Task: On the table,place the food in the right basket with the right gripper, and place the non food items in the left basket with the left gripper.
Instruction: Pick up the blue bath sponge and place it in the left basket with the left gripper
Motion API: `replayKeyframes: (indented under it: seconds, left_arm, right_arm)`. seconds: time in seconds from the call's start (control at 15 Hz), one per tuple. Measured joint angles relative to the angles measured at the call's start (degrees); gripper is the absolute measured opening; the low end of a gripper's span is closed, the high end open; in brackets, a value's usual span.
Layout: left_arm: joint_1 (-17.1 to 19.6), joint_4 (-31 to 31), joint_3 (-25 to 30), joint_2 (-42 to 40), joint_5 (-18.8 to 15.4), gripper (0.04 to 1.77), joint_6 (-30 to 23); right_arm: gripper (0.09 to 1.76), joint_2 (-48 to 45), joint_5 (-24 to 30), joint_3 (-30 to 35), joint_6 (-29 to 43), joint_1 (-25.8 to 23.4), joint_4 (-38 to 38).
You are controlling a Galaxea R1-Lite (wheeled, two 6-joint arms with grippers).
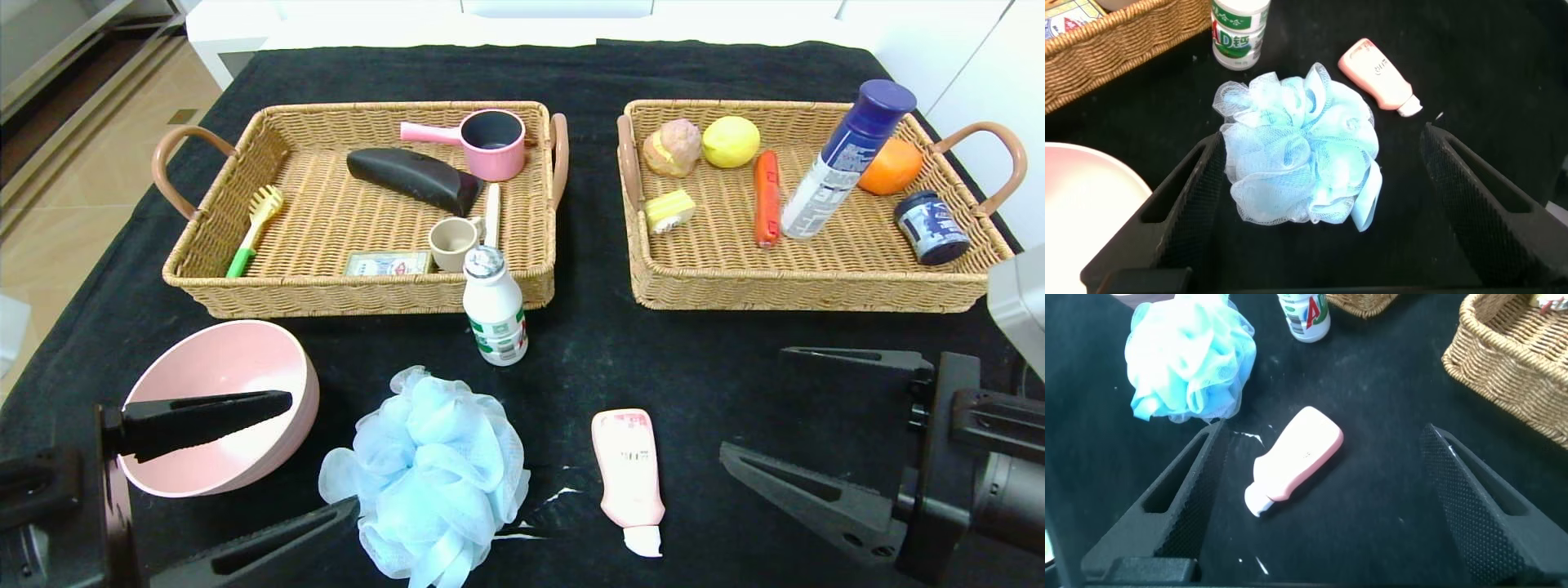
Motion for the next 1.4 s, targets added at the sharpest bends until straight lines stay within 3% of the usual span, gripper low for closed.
replayKeyframes:
  seconds: [0.27, 0.8, 1.07, 1.2, 1.4]
  left_arm:
    - [0.02, -0.02, -0.33, -0.68, 2.04, 1.72, 1.07]
    - [-0.04, 1.16, -1.88, 0.26, 5.49, 1.72, 0.71]
    - [-2.84, 18.40, -11.74, 1.99, 9.62, 1.72, -0.67]
    - [-5.55, 28.12, -18.52, 3.52, 13.67, 1.72, -3.73]
    - [-8.35, 32.82, -23.32, 7.78, 21.32, 1.72, -6.66]
  right_arm:
    - [1.70, 0.35, 1.88, 6.53, 0.17, -2.38, -8.29]
    - [1.70, -2.88, 3.30, 8.22, 0.06, -3.51, -8.77]
    - [1.70, -5.85, 3.28, 8.16, 0.11, -3.93, -8.70]
    - [1.70, -6.90, 3.30, 8.00, 0.09, -4.00, -8.68]
    - [1.70, -7.58, 3.22, 7.94, 0.11, -4.04, -8.70]
